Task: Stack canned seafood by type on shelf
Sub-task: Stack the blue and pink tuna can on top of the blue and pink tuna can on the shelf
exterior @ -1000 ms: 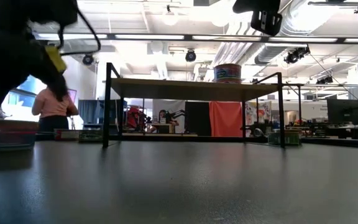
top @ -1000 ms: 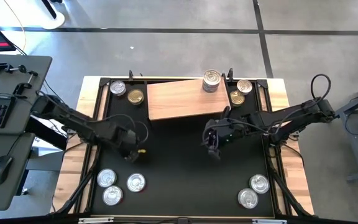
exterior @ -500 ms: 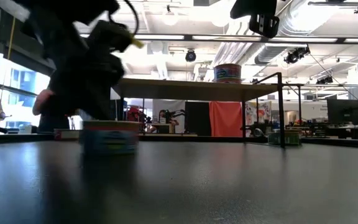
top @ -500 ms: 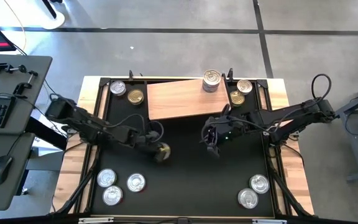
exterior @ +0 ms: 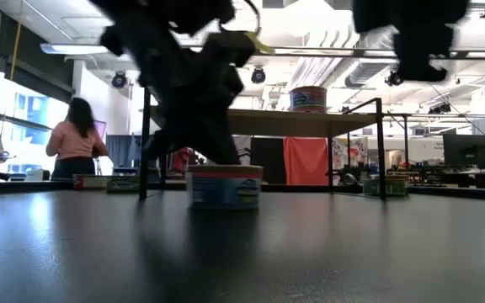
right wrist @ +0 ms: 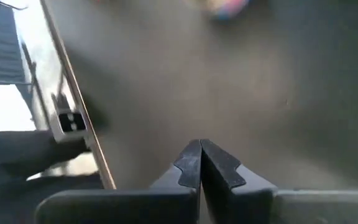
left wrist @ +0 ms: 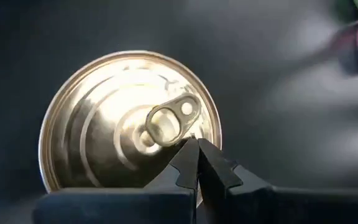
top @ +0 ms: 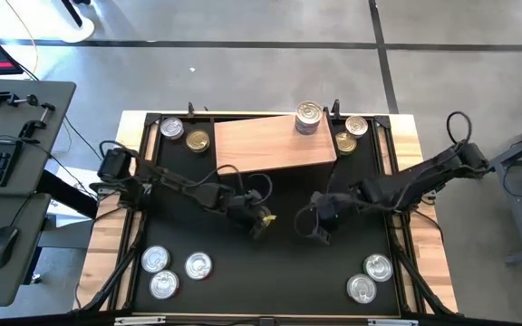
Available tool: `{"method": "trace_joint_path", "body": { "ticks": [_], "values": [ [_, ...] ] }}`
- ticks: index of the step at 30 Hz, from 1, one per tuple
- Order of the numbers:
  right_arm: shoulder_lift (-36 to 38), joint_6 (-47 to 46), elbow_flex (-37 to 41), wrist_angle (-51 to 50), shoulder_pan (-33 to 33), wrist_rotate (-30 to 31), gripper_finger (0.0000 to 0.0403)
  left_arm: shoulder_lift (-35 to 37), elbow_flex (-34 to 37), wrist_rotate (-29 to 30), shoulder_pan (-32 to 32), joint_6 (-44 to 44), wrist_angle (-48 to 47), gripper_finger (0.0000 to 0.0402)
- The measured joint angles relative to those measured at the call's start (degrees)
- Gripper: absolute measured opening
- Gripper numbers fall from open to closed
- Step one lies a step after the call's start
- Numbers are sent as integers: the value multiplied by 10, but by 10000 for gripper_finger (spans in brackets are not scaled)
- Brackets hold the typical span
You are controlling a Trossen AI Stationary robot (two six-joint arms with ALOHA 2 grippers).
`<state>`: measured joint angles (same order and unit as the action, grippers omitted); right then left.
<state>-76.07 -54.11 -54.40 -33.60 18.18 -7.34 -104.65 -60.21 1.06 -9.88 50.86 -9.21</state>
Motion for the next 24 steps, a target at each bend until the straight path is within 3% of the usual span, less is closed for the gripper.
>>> {"method": "trace_joint_path", "body": {
  "ticks": [8,12,15,20,24],
  "values": [
    [0,-156,151,250,38,31,0,9,-87,33,-5,-150,-134,0],
    [-2,-164,161,294,13,96,0,49,-81,131,-45,-177,-188,0],
    [-17,-165,161,303,-22,131,0,68,-40,184,-72,-181,-145,0],
    [-66,-136,155,340,-67,112,0,67,35,196,-86,-151,-20,0],
    [-106,-118,147,348,-92,108,0,67,46,253,-85,-144,-5,0]
  ]
}}
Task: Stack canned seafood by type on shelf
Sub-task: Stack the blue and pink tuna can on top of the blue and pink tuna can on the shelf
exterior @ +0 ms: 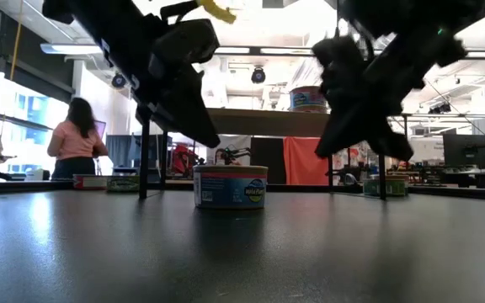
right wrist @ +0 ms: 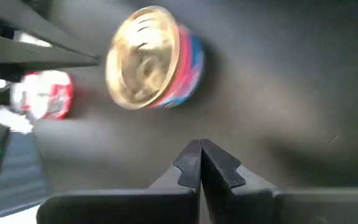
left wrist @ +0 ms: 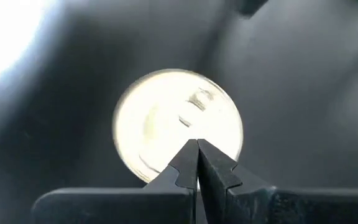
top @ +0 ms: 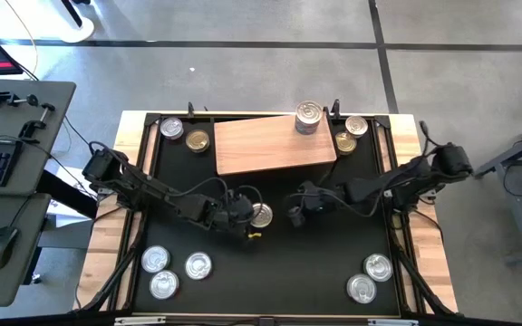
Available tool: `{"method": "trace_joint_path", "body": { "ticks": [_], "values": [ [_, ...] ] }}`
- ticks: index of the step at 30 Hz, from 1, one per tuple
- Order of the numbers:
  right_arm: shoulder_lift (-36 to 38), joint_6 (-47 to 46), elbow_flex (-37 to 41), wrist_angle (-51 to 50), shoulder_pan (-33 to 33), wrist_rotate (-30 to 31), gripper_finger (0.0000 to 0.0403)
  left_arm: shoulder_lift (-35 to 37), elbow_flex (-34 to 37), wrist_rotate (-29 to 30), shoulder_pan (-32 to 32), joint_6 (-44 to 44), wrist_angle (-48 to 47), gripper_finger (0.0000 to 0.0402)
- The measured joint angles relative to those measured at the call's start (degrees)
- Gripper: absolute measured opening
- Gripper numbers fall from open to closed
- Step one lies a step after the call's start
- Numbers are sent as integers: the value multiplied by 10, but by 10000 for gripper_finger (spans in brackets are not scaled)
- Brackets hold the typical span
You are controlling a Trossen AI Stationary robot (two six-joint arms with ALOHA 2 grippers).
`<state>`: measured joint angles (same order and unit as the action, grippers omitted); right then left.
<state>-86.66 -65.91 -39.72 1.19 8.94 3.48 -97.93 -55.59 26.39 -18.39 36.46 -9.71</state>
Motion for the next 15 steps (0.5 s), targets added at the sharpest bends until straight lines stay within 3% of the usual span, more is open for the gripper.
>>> {"method": "trace_joint_path", "body": {
  "ticks": [5,15],
  "values": [
    [-50,-2,0,47,-22,16,0,1,5,-6,3,-60,2,0],
    [-117,-47,0,140,-22,60,0,1,63,-6,4,-88,57,0]
  ]
}}
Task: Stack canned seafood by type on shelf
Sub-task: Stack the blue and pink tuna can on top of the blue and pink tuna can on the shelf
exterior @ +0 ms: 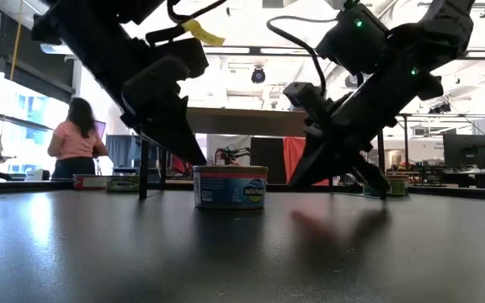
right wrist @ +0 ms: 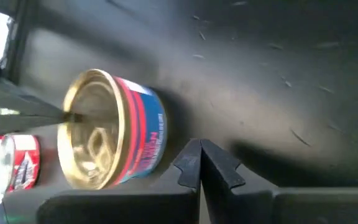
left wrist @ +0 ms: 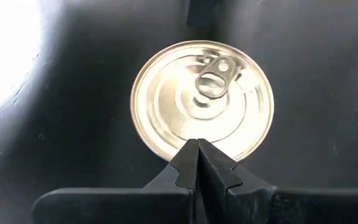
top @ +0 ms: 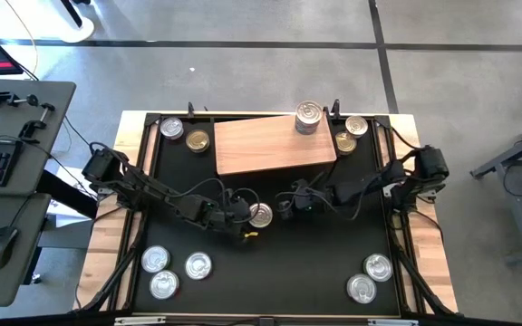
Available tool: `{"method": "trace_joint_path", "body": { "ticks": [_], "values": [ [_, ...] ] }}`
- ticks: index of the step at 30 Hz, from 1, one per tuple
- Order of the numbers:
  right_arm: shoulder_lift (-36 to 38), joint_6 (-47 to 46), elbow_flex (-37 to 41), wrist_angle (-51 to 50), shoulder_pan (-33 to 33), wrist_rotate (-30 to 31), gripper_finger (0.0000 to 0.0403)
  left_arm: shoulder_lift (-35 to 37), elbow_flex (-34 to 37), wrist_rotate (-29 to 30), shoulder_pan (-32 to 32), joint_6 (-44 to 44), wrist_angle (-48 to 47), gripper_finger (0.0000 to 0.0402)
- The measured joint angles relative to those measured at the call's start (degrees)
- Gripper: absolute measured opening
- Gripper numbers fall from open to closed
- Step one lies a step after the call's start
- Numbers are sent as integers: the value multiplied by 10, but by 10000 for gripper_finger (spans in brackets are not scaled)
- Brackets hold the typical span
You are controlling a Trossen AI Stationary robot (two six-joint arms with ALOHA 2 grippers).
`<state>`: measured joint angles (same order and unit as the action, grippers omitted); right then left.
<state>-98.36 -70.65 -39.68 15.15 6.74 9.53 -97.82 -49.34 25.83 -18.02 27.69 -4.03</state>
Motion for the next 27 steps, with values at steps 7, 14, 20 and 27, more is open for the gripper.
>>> {"method": "trace_joint_path", "body": {
  "ticks": [7,14,20,27],
  "values": [
    [-43,1,-40,27,0,-8,0,-5,8,7,0,-24,8,0],
    [-52,39,-111,-13,-1,3,0,-13,7,-10,-12,-23,10,0],
    [-49,58,-175,-36,14,-47,0,-24,11,-13,-22,-24,13,0],
    [-49,80,-242,-154,41,-40,0,-52,10,-9,-23,-24,29,0]
  ]
}}
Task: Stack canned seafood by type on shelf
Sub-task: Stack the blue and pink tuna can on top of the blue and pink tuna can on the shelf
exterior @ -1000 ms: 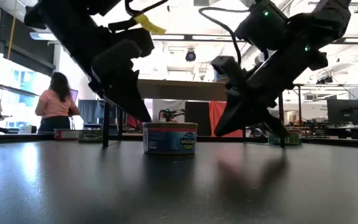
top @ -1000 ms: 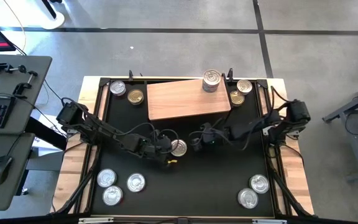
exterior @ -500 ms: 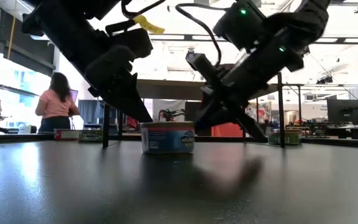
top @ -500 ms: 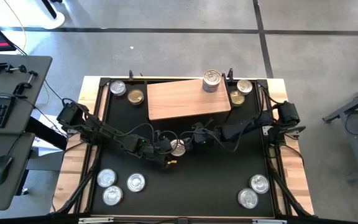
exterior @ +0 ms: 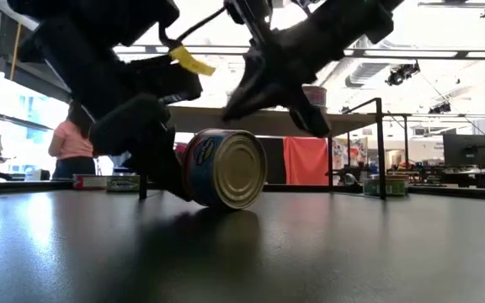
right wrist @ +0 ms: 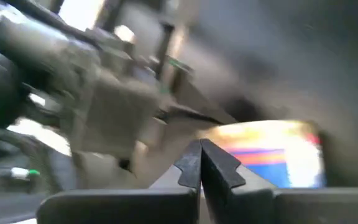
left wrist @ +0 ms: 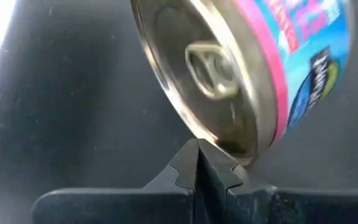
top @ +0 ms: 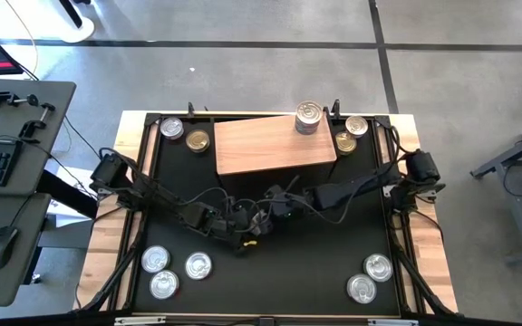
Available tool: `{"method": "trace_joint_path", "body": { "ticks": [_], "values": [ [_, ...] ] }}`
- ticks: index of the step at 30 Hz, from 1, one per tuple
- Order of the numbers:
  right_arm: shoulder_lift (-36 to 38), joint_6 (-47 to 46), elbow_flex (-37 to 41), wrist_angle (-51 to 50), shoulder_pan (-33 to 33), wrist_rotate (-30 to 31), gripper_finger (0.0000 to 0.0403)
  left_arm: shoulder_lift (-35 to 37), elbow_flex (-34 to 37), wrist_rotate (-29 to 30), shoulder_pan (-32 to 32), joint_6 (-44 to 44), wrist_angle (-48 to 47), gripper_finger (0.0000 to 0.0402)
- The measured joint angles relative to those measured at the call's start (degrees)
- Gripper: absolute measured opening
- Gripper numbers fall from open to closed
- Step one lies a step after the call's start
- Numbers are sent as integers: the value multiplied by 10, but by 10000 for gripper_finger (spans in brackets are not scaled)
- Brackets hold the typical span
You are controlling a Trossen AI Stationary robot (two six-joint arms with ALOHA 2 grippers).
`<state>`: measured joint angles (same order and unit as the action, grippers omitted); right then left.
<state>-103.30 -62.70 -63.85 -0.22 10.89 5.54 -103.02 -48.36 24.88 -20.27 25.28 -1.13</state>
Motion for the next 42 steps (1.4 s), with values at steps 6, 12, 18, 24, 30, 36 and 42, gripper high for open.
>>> {"method": "trace_joint_path", "body": {
  "ticks": [6,12,18,24,30,36,42],
  "values": [
    [27,74,-28,-81,-3,9,0,9,-1,1,0,20,-37,0],
    [83,292,-76,-164,-19,-4,1,59,-1,33,-7,72,-155,0],
    [46,546,-164,-282,-50,-129,65,117,-1,73,-54,175,-211,0],
    [-12,723,-249,-393,-70,-118,205,196,-1,137,-119,246,-233,0],
    [-56,854,-277,-433,-64,-132,290,275,-7,134,-153,271,-223,0],
    [-89,928,-281,-424,-41,-116,296,350,-10,147,-164,273,-149,0],
    [-112,952,-281,-419,-34,-64,296,383,-10,207,-167,250,-110,0]
  ]
}}
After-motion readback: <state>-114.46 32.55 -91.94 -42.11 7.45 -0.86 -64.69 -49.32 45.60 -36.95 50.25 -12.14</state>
